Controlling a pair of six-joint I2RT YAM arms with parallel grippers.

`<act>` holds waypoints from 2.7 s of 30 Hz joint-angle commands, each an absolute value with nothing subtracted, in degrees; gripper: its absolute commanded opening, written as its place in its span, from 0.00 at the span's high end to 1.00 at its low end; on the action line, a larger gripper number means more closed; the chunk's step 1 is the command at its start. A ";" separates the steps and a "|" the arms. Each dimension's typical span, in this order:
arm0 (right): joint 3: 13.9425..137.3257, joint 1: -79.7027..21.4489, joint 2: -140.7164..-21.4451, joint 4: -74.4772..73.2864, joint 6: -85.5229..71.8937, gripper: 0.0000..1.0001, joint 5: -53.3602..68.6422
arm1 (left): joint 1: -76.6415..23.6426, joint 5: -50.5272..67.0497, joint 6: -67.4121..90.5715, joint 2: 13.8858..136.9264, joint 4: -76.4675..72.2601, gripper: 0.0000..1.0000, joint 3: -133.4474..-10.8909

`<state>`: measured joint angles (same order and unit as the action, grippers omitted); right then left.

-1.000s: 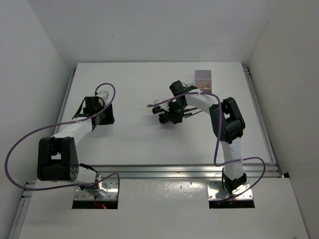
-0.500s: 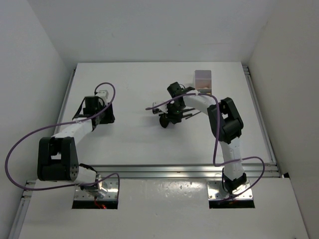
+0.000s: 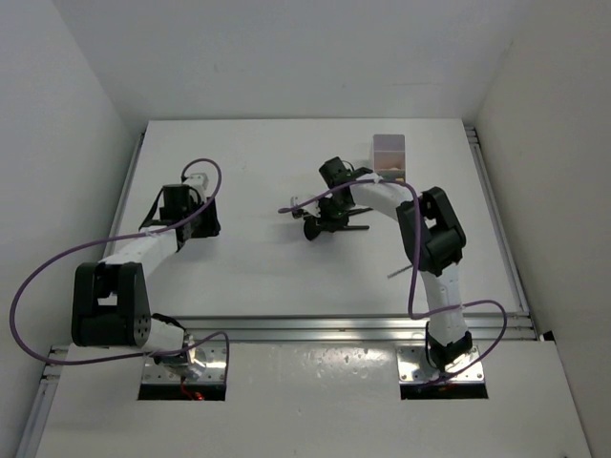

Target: Organize the makeup

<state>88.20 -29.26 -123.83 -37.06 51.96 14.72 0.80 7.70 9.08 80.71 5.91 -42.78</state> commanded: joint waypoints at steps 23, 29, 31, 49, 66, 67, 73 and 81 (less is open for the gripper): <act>77.95 -9.33 -109.58 35.24 -9.40 1.00 3.89 | -0.70 8.26 8.09 78.84 2.81 0.48 -40.87; 85.85 -4.31 -121.09 45.35 -10.54 1.00 3.08 | -0.70 8.26 8.09 78.84 3.96 0.48 -41.40; 87.62 -3.61 -122.69 47.97 -11.25 1.00 2.64 | -0.70 8.26 8.09 78.84 4.56 0.48 -41.40; 62.76 -3.60 -114.44 62.49 -8.53 0.48 4.41 | -0.70 8.88 8.09 80.95 3.43 0.48 -42.45; 52.06 4.28 -70.69 -32.47 -23.27 0.13 -24.72 | -1.23 7.29 5.46 82.08 4.48 0.48 -43.07; 50.90 8.74 -68.84 -36.61 -26.51 0.13 -23.31 | -1.23 7.29 4.67 82.09 4.48 0.48 -43.07; 45.44 21.17 -69.25 -49.12 -32.25 0.13 -10.03 | -1.85 7.29 2.81 83.14 4.48 0.48 -43.07; 45.97 25.14 -79.71 -50.89 -30.85 0.28 -3.25 | -2.90 7.29 2.81 83.67 2.64 0.48 -41.76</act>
